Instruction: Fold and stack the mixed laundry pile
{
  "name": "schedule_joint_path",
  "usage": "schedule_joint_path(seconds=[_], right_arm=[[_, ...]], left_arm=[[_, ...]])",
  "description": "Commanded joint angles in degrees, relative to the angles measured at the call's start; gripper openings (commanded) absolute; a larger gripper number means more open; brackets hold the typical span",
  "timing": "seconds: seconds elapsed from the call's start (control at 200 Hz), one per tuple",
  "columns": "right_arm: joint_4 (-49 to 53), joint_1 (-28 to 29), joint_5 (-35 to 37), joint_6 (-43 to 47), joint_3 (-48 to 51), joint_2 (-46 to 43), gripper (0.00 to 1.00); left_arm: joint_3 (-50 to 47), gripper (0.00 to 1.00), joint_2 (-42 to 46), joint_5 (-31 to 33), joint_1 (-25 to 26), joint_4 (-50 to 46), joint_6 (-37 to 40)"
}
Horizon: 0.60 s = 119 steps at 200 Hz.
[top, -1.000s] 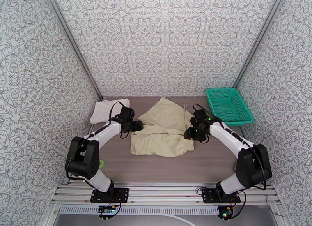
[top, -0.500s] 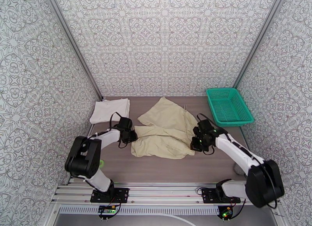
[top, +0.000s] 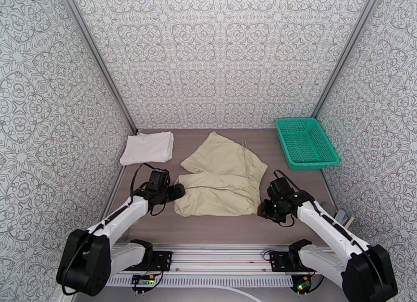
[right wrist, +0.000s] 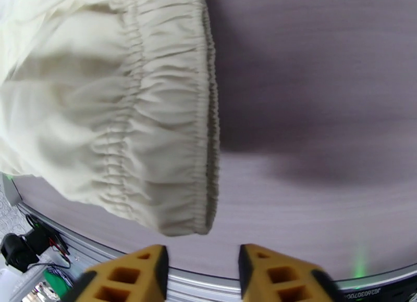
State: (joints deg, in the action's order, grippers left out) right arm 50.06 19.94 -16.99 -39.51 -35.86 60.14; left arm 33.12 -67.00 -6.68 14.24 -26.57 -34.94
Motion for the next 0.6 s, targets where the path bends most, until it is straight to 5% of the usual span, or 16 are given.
schedule_joint_path(seconds=[0.0, 0.215, 0.345, 0.45, 0.59], right_arm=[[-2.78, 0.25, -0.37, -6.80, 0.15, -1.51, 0.54], [-17.32, -0.44, -7.08, -18.88, 5.15, 1.12, 0.64], [-20.57, -0.44, -7.25, -20.47, 6.37, 3.70, 0.65], [-23.78, -0.50, -8.02, -20.78, 7.03, 6.37, 0.59], [-24.42, -0.43, -6.04, -17.57, 1.27, 10.69, 0.30]], left_arm=[[-0.94, 0.89, 1.26, 1.20, 1.11, -5.72, -4.03], [-5.09, 0.88, -0.02, -6.57, 1.61, 2.53, -9.52], [-5.42, 0.79, -1.51, -10.34, 3.17, 8.37, -11.95], [-4.55, 0.59, -2.67, -11.87, 3.77, 11.32, -12.74], [-1.06, 0.16, -3.59, -11.62, 1.95, 12.81, -10.87]])
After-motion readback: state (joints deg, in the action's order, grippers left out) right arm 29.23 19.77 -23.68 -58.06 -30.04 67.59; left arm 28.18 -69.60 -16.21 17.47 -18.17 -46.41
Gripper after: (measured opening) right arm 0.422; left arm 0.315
